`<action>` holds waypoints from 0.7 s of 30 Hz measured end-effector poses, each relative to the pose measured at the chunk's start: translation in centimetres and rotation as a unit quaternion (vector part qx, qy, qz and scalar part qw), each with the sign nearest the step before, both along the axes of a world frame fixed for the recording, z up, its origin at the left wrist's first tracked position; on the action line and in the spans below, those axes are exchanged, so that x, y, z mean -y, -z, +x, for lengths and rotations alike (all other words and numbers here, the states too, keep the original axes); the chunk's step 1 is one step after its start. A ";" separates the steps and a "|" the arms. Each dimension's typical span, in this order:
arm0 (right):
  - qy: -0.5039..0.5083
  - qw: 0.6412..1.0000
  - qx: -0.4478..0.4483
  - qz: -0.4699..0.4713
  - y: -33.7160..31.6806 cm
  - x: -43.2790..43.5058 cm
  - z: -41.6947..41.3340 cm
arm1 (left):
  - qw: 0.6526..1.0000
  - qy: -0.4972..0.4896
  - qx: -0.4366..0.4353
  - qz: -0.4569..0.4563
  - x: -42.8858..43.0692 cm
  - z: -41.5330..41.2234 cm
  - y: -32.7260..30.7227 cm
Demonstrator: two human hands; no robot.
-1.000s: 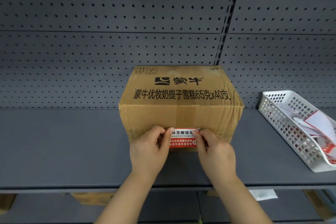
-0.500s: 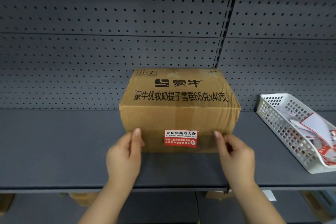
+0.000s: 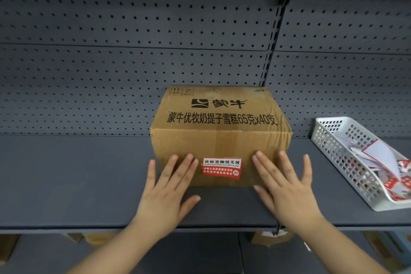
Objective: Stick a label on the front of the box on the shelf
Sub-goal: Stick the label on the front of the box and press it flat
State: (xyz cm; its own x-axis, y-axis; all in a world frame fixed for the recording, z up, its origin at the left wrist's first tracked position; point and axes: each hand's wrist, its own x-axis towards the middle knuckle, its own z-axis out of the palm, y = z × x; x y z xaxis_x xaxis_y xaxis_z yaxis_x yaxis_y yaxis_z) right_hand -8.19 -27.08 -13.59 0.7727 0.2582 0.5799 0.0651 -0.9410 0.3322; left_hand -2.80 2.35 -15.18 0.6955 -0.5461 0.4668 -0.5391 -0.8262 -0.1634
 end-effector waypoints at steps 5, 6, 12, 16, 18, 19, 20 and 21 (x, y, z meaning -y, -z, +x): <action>-0.033 0.999 -0.007 -0.030 0.8 -3.7 0.5 | 0.998 0.056 -0.008 0.031 2.4 -0.6 -1.0; -0.029 0.999 -0.012 -0.040 0.7 -4.3 1.0 | 0.997 0.058 -0.010 0.046 3.0 -0.3 -1.2; 0.024 0.999 0.004 -0.039 0.2 -1.5 0.7 | 0.998 -0.007 -0.035 0.059 0.9 0.3 -1.1; -0.031 0.999 -0.002 -0.027 0.7 -0.8 -0.8 | 0.998 0.011 -0.062 0.023 0.4 -1.9 -0.4; -0.070 0.995 -0.033 -0.060 1.2 -2.6 -0.5 | 0.994 0.061 -0.060 0.063 1.6 -2.1 -0.3; -0.075 0.994 -0.046 -0.068 1.4 -3.4 -0.1 | 0.993 0.071 -0.057 0.079 2.3 -1.8 -0.3; -0.068 0.993 -0.057 -0.071 1.5 -3.9 0.4 | 0.992 0.069 -0.055 0.092 2.7 -1.3 -0.5; -0.055 0.994 -0.065 -0.074 1.4 -4.0 0.9 | 0.991 0.060 -0.056 0.106 2.7 -0.8 -0.8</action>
State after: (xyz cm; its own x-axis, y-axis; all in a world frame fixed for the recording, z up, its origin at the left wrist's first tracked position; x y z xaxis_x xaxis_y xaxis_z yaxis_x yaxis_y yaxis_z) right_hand -7.32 -23.04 -14.99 0.8011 0.4203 0.4261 0.2168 -0.8674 0.4479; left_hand -3.62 -0.39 -14.43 0.6606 -0.7055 0.2566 -0.6557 -0.7087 -0.2604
